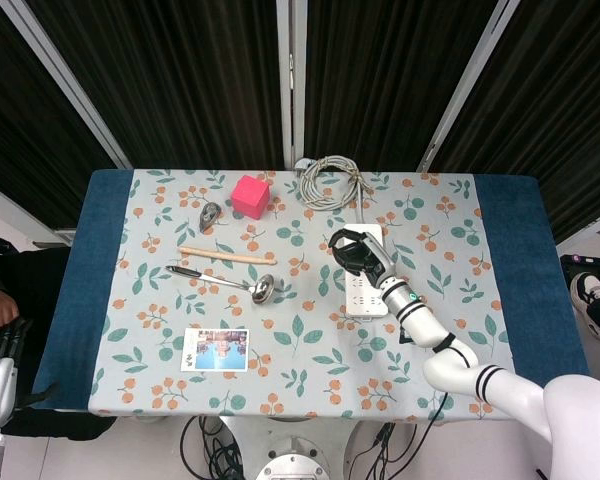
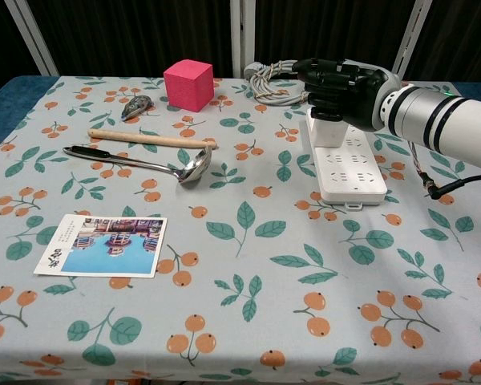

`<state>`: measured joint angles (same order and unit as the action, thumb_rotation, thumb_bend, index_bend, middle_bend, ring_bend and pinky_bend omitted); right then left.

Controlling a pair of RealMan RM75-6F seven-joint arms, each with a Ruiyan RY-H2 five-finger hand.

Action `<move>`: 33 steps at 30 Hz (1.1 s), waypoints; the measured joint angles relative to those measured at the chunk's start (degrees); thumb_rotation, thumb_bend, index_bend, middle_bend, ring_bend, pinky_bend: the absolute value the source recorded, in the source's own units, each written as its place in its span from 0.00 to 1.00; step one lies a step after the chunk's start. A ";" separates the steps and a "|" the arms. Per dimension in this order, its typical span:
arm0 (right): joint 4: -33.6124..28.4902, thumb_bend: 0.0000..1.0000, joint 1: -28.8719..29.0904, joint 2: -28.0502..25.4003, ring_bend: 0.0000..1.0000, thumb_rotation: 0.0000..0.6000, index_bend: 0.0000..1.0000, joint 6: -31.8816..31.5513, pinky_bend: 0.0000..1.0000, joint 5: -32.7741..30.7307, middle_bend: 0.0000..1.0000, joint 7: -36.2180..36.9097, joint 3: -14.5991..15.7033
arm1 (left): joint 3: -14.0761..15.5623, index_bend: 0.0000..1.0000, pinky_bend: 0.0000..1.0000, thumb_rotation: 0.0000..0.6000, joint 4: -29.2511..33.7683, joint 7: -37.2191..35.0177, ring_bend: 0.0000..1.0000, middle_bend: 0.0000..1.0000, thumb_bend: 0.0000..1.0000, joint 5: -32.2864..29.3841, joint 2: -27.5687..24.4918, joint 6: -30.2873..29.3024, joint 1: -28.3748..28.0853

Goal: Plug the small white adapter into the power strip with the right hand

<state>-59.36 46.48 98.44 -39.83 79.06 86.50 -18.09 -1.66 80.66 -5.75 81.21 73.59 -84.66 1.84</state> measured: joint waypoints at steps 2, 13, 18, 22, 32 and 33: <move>-0.25 0.89 0.01 -0.14 0.92 1.00 1.00 -0.23 0.97 0.01 0.96 -0.12 0.05 | 0.01 0.06 0.00 1.00 -0.15 -0.14 0.00 0.00 0.00 -0.02 0.05 0.01 0.03; -6.37 0.89 -1.48 -4.80 0.91 1.00 1.00 -4.70 0.96 0.59 0.96 -2.97 -0.43 | -0.07 0.06 0.00 1.00 -0.76 -0.81 0.00 0.00 0.00 0.29 0.20 -0.14 -0.07; -10.64 0.79 -3.79 -9.10 0.83 1.00 0.93 -9.71 0.88 2.63 0.90 -10.21 0.53 | -0.18 0.06 0.00 1.00 -0.84 -0.88 0.00 0.00 0.00 0.64 0.18 -0.87 0.02; -12.78 0.62 -6.26 -11.74 0.63 1.00 0.67 -14.15 0.62 4.00 0.72 -22.80 2.01 | -0.39 0.06 0.00 1.00 -1.11 -0.68 0.00 0.00 0.00 1.23 0.43 -1.60 -0.07; -24.48 0.27 -18.37 -22.94 0.00 1.00 0.07 -27.30 0.00 4.50 0.12 -73.33 9.08 | -1.06 0.06 0.00 1.00 -0.39 1.87 0.00 0.00 0.00 2.84 0.63 -2.82 -1.14; -25.99 0.27 -20.02 -24.25 0.00 1.00 0.03 -28.89 0.00 4.37 0.09 -77.06 9.93 | -1.10 0.06 0.00 1.00 -0.25 2.23 0.00 0.00 0.00 2.95 0.63 -2.92 -1.22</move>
<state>-85.35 26.46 74.19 -68.72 83.43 9.44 -8.16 -2.76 80.41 -3.52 84.16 74.22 -87.58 0.62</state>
